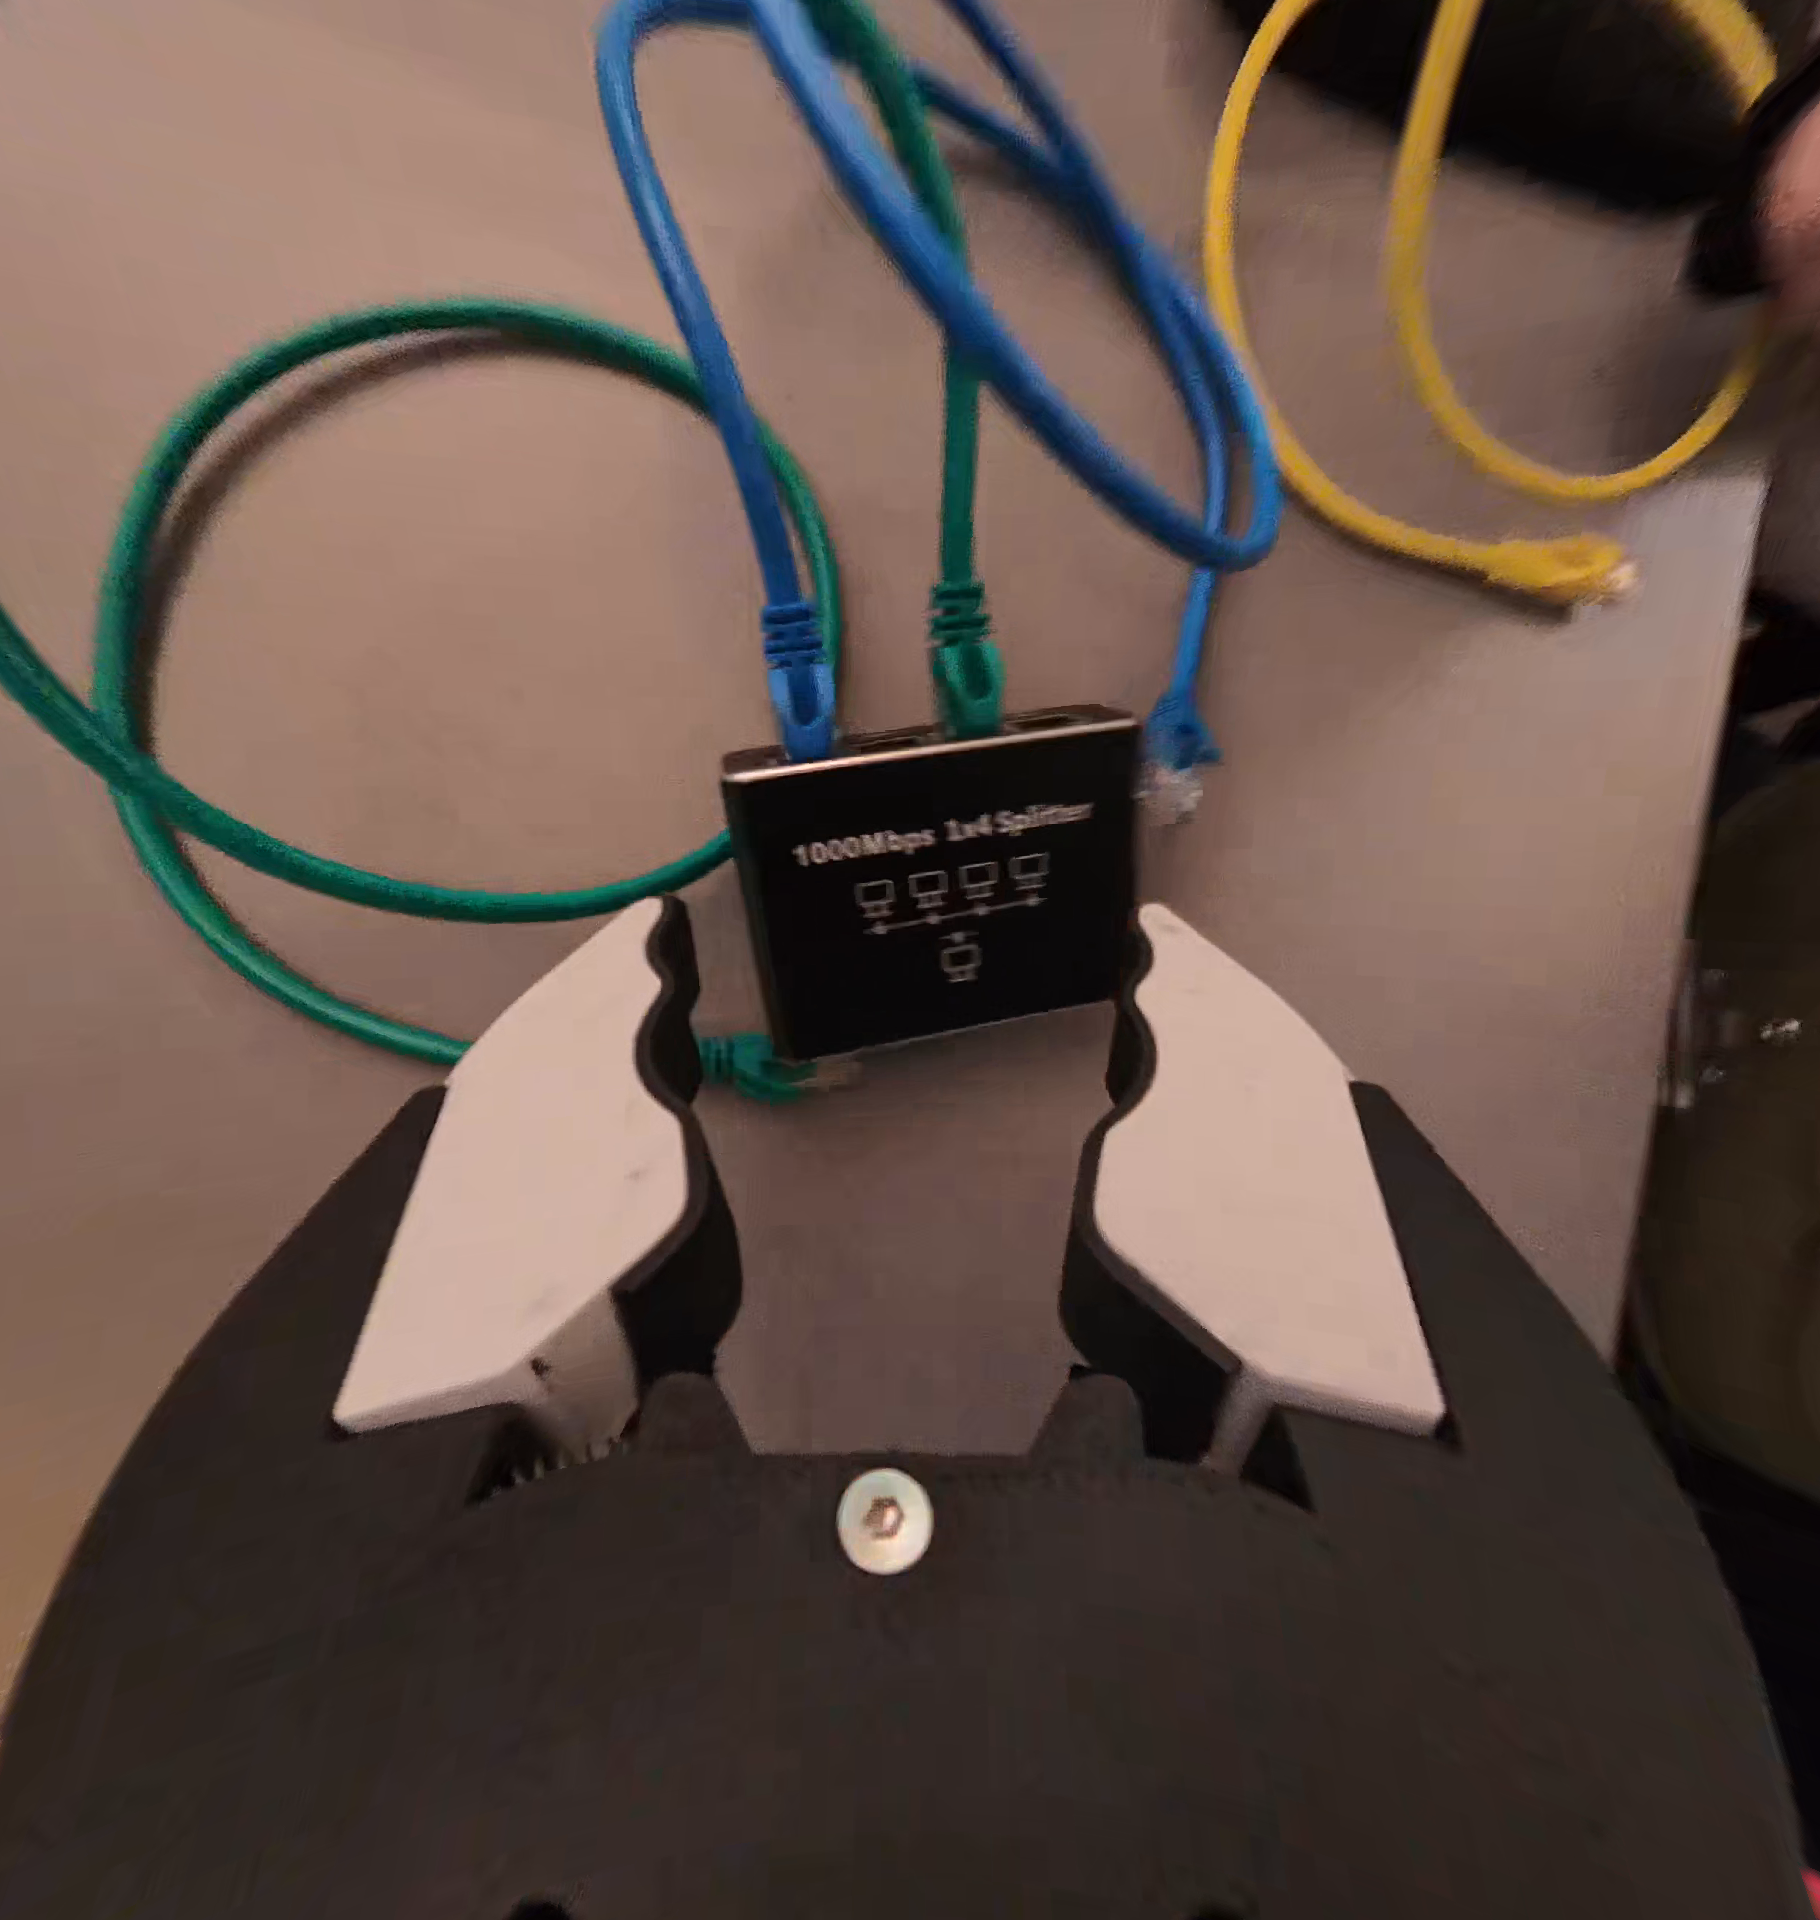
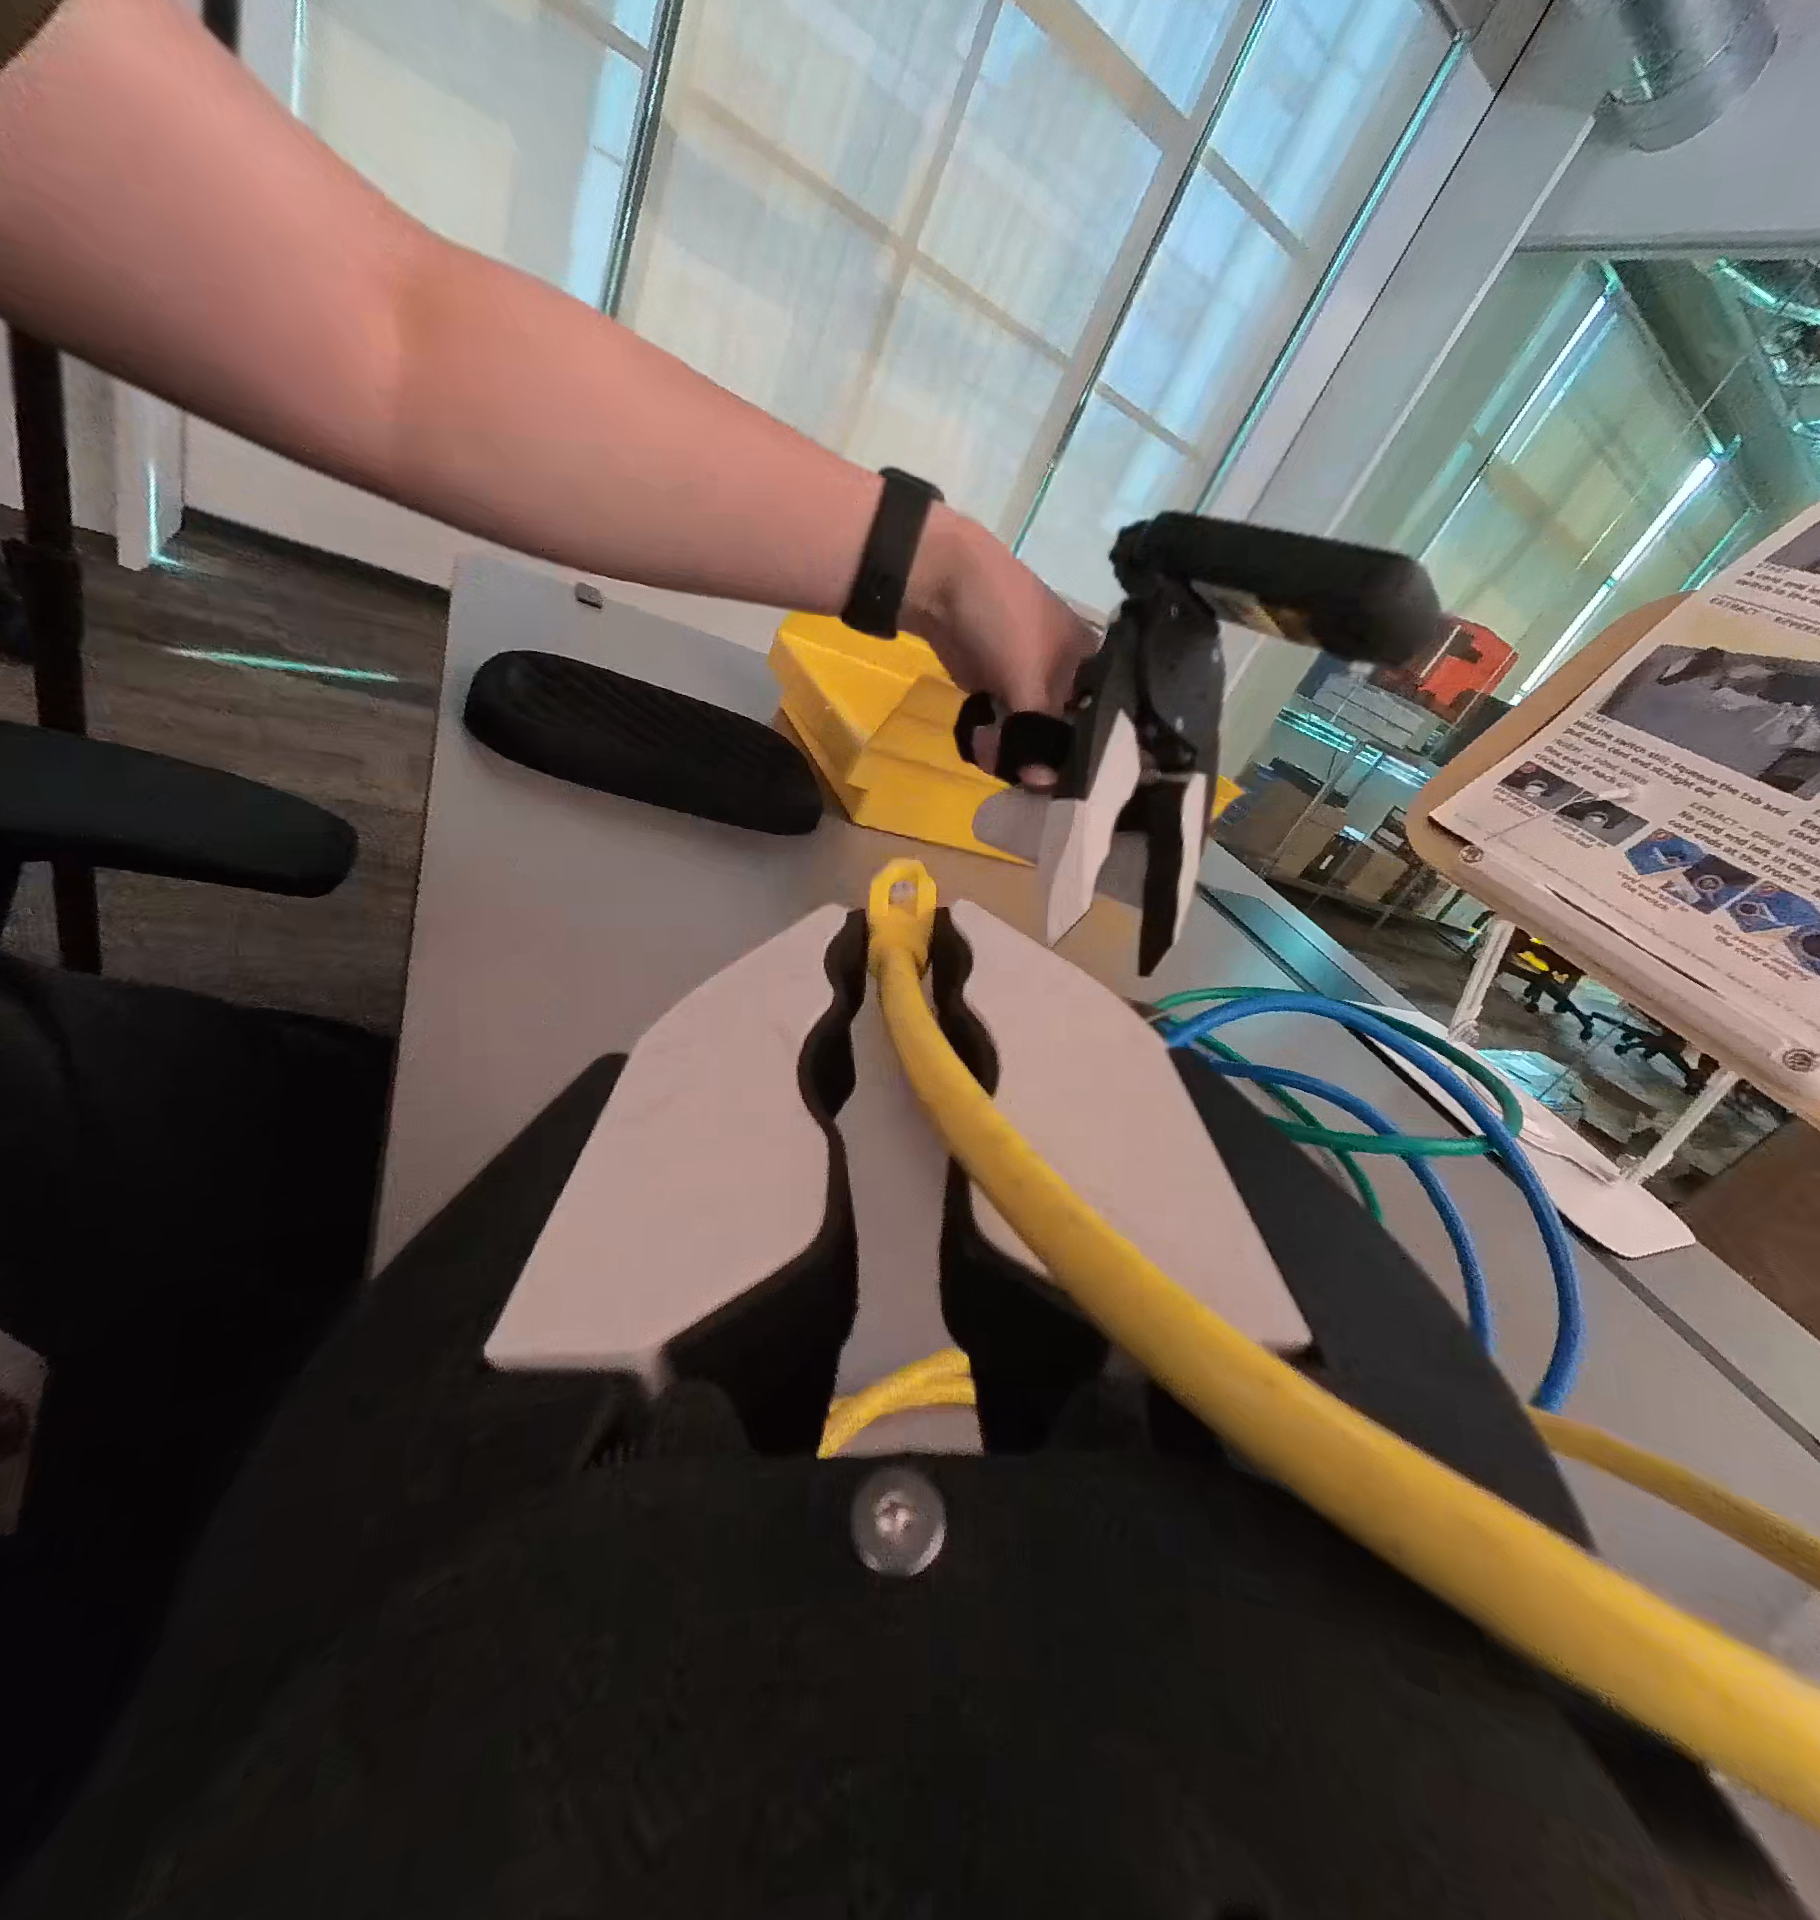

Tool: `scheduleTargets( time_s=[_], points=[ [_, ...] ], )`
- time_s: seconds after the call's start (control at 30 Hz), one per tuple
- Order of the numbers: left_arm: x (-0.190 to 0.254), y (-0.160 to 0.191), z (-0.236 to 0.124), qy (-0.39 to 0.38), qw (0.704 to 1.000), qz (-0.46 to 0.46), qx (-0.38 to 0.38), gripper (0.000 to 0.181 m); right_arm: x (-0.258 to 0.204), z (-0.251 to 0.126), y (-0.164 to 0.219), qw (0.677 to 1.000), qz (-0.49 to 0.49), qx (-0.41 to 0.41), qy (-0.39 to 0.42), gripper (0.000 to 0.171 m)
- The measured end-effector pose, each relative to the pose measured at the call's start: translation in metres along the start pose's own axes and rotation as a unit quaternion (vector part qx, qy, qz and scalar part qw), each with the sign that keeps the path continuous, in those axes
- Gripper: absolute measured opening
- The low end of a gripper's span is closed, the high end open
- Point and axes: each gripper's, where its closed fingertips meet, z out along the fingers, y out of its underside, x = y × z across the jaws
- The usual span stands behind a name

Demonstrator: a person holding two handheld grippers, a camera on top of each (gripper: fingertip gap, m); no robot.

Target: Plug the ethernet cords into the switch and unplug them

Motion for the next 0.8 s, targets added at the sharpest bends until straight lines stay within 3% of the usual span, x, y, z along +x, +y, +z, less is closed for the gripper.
scheduleTargets(
  time_s=[0.1,0.23,0.37,0.5,0.63,0.8],
  points=[
    [-0.009,0.001,0.019,0.038,0.999,0.002,-0.026,0.08,0.014,-0.001,0.011,0.997,-0.034,-0.039,0.05,0.013],
    [-0.005,0.003,0.037,0.134,0.989,-0.043,-0.051,0.08,0.054,-0.006,0.022,0.968,-0.071,-0.124,0.204,0.013],
    [0.006,-0.001,0.04,0.216,0.972,-0.076,-0.044,0.067,0.086,-0.014,0.039,0.922,-0.023,-0.211,0.323,0.013],
    [0.027,0.011,0.035,0.304,0.944,-0.106,-0.077,0.044,0.097,-0.011,0.051,0.905,0.024,-0.238,0.351,0.013],
    [0.027,0.017,0.029,0.289,0.945,-0.135,-0.069,0.043,0.103,-0.01,0.056,0.901,0.048,-0.238,0.361,0.013],
    [0.009,0.01,0.012,0.193,0.963,-0.189,0.002,0.038,0.109,-0.011,0.063,0.893,0.064,-0.249,0.37,0.013]
  ],
)
